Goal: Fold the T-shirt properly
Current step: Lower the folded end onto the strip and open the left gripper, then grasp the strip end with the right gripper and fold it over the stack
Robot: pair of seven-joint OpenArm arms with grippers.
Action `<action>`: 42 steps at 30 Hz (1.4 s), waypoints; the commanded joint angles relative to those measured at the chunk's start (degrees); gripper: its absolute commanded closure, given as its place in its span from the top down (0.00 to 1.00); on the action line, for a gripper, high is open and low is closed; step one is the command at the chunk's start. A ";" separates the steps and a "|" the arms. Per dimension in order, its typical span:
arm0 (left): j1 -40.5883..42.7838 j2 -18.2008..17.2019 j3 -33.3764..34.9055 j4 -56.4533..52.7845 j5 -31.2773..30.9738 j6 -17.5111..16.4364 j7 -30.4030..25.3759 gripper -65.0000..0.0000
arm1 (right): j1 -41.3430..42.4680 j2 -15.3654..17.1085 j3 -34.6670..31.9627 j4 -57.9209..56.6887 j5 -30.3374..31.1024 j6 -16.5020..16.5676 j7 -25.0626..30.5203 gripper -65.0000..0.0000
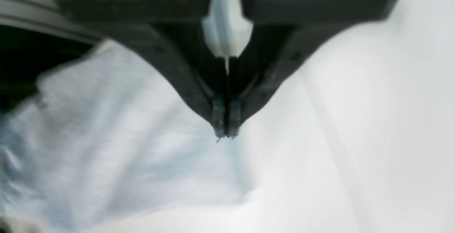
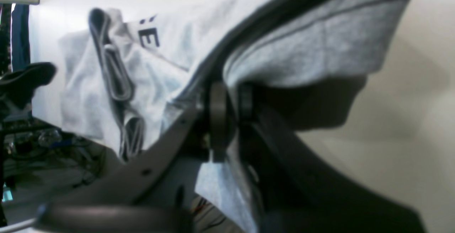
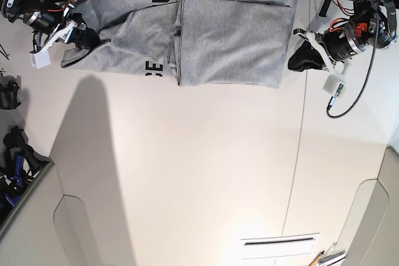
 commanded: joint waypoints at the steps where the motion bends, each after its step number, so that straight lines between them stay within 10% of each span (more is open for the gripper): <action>1: -0.11 -0.63 -0.35 -0.79 -0.02 0.61 -1.11 0.00 | 0.09 0.63 0.17 1.70 2.43 0.13 0.20 0.00; 15: -0.15 -0.61 -0.35 -11.63 0.13 0.79 -2.25 0.00 | -0.04 -6.21 -0.66 10.54 15.72 2.89 -2.70 0.00; 22: -0.15 -0.61 -0.35 -11.61 0.15 0.79 -2.19 0.00 | -0.04 -10.69 -11.50 16.06 15.52 2.91 -2.70 0.00; 42: -0.13 -0.61 -0.35 -11.61 -0.07 0.79 -2.16 0.00 | 4.76 -13.99 -50.10 16.00 -9.64 2.47 9.68 0.00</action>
